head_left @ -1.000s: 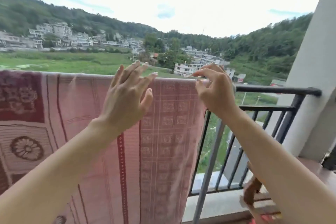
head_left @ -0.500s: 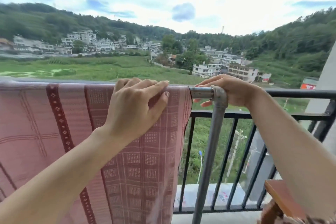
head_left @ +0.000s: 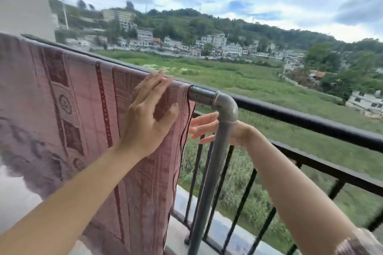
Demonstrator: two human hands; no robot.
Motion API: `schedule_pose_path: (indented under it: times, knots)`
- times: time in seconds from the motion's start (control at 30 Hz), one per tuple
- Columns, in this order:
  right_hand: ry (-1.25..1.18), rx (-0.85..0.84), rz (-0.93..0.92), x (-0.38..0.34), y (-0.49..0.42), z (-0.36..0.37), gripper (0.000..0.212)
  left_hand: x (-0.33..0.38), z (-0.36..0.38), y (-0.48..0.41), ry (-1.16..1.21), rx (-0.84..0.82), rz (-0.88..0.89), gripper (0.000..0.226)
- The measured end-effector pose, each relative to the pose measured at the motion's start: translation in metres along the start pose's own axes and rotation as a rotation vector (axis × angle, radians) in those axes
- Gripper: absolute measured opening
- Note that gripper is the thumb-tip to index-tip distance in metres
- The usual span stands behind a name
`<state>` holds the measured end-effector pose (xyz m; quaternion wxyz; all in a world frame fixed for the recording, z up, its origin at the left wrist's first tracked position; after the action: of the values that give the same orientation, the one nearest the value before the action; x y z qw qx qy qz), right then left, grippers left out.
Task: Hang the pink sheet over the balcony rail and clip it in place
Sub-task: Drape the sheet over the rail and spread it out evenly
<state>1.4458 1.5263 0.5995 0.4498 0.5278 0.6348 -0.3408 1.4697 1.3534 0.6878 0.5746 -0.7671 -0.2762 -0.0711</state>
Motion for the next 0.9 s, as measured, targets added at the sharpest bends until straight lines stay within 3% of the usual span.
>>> schedule_pose_path:
  times: [0.13,0.3,0.43,0.53,0.73,0.9]
  knots:
    - [0.064,-0.084,-0.006,0.006,-0.023,0.014,0.048,0.017,-0.003,0.012,-0.201,0.042,-0.024,0.048]
    - [0.029,-0.094,-0.018,0.007,-0.032,0.025,0.009,0.011,0.011,0.011,-0.486,-0.054,-0.228,0.039]
    - [0.123,-0.147,-0.027,0.009,-0.023,0.033,0.036,0.013,0.018,0.016,-0.533,-0.119,-0.271,0.023]
    - [0.099,-0.030,-0.172,-0.006,-0.015,0.011,0.017,0.022,0.008,0.024,-0.557,-0.112,-0.285,0.030]
    - [-0.137,0.272,-0.425,-0.054,0.018,-0.046,0.019,0.052,-0.011,0.058,-0.471,-0.108,-0.297,0.047]
    - [0.046,0.178,-0.470,-0.048,0.032,-0.022,0.020,0.043,-0.009,0.093,-0.635,-0.173,-0.505,0.031]
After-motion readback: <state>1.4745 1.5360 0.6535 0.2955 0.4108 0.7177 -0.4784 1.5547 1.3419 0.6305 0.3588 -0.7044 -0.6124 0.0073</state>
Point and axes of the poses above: each hand's wrist, its own y-axis away from the middle knuckle, its own z-axis out of the palm, x = y × z, the point moved 10 cm from there along -y, towards the middle knuckle, and after that the axes turned 4 degrees about -z, right-handed, at the moved point
